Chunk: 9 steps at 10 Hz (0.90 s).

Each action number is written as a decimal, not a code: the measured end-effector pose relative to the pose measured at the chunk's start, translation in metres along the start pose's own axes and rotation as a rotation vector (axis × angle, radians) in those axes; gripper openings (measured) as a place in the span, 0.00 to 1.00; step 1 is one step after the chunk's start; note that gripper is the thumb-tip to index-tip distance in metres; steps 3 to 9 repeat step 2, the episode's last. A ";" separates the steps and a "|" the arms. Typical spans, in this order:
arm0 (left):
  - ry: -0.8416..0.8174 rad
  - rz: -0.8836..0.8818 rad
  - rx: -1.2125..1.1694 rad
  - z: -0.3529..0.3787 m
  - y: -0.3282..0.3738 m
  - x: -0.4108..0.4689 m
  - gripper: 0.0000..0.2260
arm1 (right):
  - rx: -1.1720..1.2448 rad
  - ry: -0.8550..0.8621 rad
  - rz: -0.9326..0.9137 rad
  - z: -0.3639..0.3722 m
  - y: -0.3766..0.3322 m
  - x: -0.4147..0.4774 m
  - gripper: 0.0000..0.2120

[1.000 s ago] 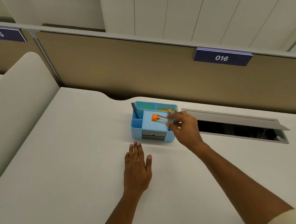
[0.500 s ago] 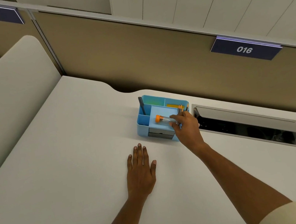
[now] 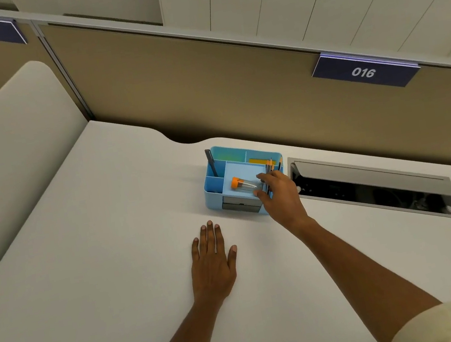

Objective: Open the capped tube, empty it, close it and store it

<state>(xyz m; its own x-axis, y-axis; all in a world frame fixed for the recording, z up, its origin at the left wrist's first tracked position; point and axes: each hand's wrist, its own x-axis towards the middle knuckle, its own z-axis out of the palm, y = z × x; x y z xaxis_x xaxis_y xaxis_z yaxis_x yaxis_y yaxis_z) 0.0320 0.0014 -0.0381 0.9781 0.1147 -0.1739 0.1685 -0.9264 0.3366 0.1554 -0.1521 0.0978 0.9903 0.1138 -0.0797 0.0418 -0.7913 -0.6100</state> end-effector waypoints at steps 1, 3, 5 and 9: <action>0.003 0.012 0.004 0.001 -0.002 0.002 0.35 | 0.020 0.013 -0.002 -0.005 0.000 -0.001 0.23; 0.007 0.017 -0.028 -0.001 -0.004 0.000 0.37 | 0.045 0.049 -0.022 -0.012 0.002 -0.005 0.23; 0.007 0.017 -0.028 -0.001 -0.004 0.000 0.37 | 0.045 0.049 -0.022 -0.012 0.002 -0.005 0.23; 0.007 0.017 -0.028 -0.001 -0.004 0.000 0.37 | 0.045 0.049 -0.022 -0.012 0.002 -0.005 0.23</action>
